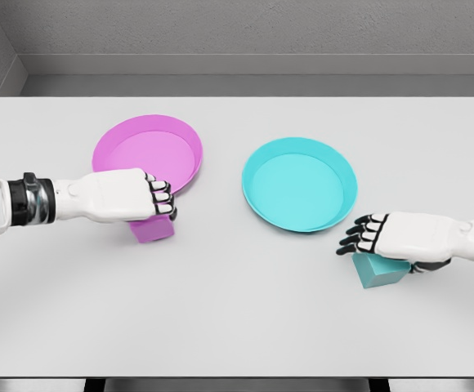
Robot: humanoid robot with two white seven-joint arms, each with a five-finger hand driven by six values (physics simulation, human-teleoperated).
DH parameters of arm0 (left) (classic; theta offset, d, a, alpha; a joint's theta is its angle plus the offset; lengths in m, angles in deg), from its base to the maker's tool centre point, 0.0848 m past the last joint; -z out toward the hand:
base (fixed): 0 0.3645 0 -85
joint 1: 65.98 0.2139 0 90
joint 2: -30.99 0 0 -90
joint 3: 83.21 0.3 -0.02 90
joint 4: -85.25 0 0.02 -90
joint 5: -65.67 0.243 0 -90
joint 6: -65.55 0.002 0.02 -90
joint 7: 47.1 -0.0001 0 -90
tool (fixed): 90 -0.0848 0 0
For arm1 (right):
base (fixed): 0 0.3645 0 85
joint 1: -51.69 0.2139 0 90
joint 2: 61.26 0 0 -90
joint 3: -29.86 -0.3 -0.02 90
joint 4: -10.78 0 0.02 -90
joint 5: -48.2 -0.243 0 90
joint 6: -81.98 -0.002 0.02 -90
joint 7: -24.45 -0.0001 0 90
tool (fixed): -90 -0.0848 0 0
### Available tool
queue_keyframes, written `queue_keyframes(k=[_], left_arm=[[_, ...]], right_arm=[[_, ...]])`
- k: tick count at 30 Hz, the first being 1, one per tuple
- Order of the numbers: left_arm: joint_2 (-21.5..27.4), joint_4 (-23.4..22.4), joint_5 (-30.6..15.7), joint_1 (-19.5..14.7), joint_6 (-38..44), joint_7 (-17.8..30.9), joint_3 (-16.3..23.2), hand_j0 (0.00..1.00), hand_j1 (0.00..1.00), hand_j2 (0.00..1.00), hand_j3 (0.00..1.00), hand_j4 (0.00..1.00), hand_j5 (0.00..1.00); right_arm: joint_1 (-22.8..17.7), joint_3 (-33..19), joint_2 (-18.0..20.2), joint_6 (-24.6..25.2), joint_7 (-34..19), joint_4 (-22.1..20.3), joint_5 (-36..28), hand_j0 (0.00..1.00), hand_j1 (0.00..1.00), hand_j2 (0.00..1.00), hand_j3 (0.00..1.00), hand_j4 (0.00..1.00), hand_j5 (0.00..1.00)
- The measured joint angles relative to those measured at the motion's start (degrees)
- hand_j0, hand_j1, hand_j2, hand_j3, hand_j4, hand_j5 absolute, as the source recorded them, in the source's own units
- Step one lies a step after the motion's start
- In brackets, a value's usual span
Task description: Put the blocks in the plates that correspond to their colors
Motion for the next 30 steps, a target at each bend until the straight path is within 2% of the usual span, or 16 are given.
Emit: queue_keyframes(k=[8, 11, 13, 19, 22, 25, 28, 29, 30], left_arm=[[0.9, 0.1, -4.5, -2.7, 0.0, 0.0, -0.5, 0.3, 0.3, 0.3, 0.3, 0.3, 0.3], [1.7, -0.2, -5.8, -3.9, 0.0, 0.1, -1.0, 0.3, 0.3, 0.3, 0.3, 0.3, 0.3], [2.0, -1.2, -6.5, -5.5, 0.0, 0.1, -1.5, 0.3, 0.3, 0.3, 0.3, 0.3, 0.3], [0.4, -9.9, -7.1, -8.9, 0.0, 0.1, -2.0, 0.3, 0.3, 0.3, 0.3, 0.3, 0.3], [-2.4, -14.6, -6.9, -9.3, 0.0, 0.6, -2.0, 0.3, 0.3, 0.3, 0.3, 0.3, 0.3], [-5.7, -18.1, -6.7, -9.5, 0.0, 2.1, -2.0, 0.3, 0.3, 0.3, 0.3, 0.3, 0.3], [-8.4, -21.1, -6.7, -9.6, 0.0, 3.7, -1.9, 0.32, 0.32, 0.32, 0.32, 0.32, 0.32], [-9.0, -21.8, -6.7, -9.6, -0.1, 4.0, -1.9, 0.35, 0.35, 0.35, 0.35, 0.35, 0.35], [-9.4, -22.3, -6.8, -9.6, -0.1, 4.2, -1.9, 0.47, 0.47, 0.47, 0.47, 0.47, 0.47]], right_arm=[[0.0, 1.3, -0.9, 0.2, -0.2, 0.1, -0.4, 1.0, 1.0, 1.0, 1.0, 1.0, 1.0], [0.6, 1.2, -1.0, 0.3, -1.6, 0.1, -0.6, 0.84, 0.84, 0.84, 0.84, 0.84, 0.84], [0.6, 1.0, -1.0, 0.4, -2.1, 0.1, -0.7, 0.78, 0.78, 0.78, 0.78, 0.78, 0.78], [0.9, 0.6, -1.0, 0.2, -2.8, 0.2, -0.4, 0.77, 0.77, 0.77, 0.77, 0.77, 0.77], [1.1, 0.4, -1.1, 0.0, -2.9, 0.2, -0.1, 0.76, 0.76, 0.76, 0.76, 0.76, 0.76], [1.3, -0.1, -1.1, 0.0, -3.0, 0.2, 0.0, 0.71, 0.71, 0.71, 0.71, 0.71, 0.71], [1.2, -0.6, -1.4, 0.0, -3.0, 0.3, 0.0, 0.71, 0.71, 0.71, 0.71, 0.71, 0.71], [1.2, -0.7, -1.5, 0.0, -3.0, 0.3, 0.0, 0.71, 0.71, 0.71, 0.71, 0.71, 0.71], [1.3, -0.7, -1.5, 0.0, -3.0, 0.3, 0.0, 0.71, 0.71, 0.71, 0.71, 0.71, 0.71]])
